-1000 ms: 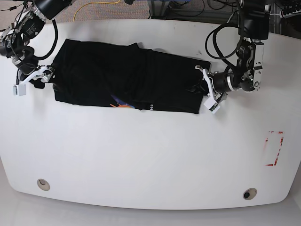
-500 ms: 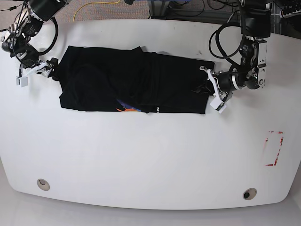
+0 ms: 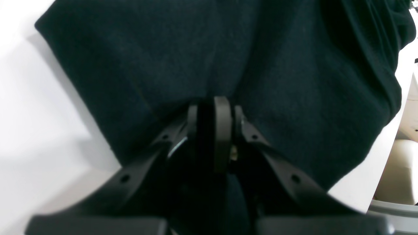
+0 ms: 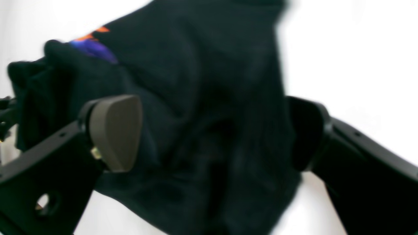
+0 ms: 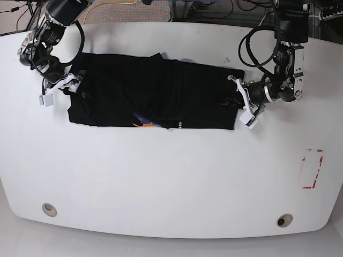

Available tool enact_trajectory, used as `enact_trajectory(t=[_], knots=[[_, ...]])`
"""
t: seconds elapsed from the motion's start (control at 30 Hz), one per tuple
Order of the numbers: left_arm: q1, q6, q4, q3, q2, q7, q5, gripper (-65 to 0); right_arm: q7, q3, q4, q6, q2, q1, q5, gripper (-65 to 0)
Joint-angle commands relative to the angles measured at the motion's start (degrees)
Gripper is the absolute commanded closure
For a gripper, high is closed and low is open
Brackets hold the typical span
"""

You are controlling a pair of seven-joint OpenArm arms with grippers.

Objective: Layout the t-shirt on the table in an organized manner, then fold the t-shirt properly
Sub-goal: 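Grasp the strip's end with the right gripper and fold it inward, then grasp the folded shirt with both grippers and fold it in half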

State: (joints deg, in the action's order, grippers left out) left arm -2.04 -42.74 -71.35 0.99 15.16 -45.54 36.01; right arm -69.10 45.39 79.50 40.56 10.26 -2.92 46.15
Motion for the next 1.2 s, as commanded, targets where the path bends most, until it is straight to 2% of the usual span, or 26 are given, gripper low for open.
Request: enact_trajectory(t=[0.0,0.23,0.27,0.33,0.4,0.63,0.7,1.0,1.17], knots=[[0.86,2.74,0.71,0.02,1.15,-7.34,-8.8,-5.1,-2.5,-1.47,0.19,-0.56,-0.55,0.15,-2.06,-65.0],[0.86,2.74,0.71,0.02,1.06,-7.34,-8.71,-5.1,-1.89,-4.02,0.19,-0.56,-2.75,1.03,-2.24,-65.0],[0.86,2.74,0.71,0.02,1.06,-7.34,-8.71,-5.1,-1.27,-4.11,0.19,-0.56,-2.75,1.03,-2.24,-63.3],[0.86,2.74,0.71,0.02,1.06,-7.34,-8.71,-5.1,0.05,-4.2,0.19,-0.56,-2.83,1.12,-2.24,-57.1],[0.86,2.74,0.71,0.1,1.06,-7.34,-8.71,-5.1,1.01,-4.29,0.1,-0.56,-2.66,1.2,-2.24,-47.7],[0.86,2.74,0.71,0.1,1.06,-7.34,-8.89,-5.1,1.36,-4.37,0.8,-0.56,-1.25,2.35,-2.24,-10.3],[0.86,2.74,0.71,0.1,0.97,-7.43,-8.89,-5.1,1.36,-4.37,1.51,-0.56,-0.72,2.35,-2.24,-4.4],[0.86,2.74,0.71,0.19,0.62,-7.6,-8.98,-5.3,1.36,-8.68,15.04,-0.56,0.6,-0.47,-2.15,-5.1],[0.51,2.74,0.98,0.19,-2.01,-9.1,-9.06,-5.3,1.36,-11.14,23.57,-0.56,0.68,-2.66,-2.06,-5.1]])
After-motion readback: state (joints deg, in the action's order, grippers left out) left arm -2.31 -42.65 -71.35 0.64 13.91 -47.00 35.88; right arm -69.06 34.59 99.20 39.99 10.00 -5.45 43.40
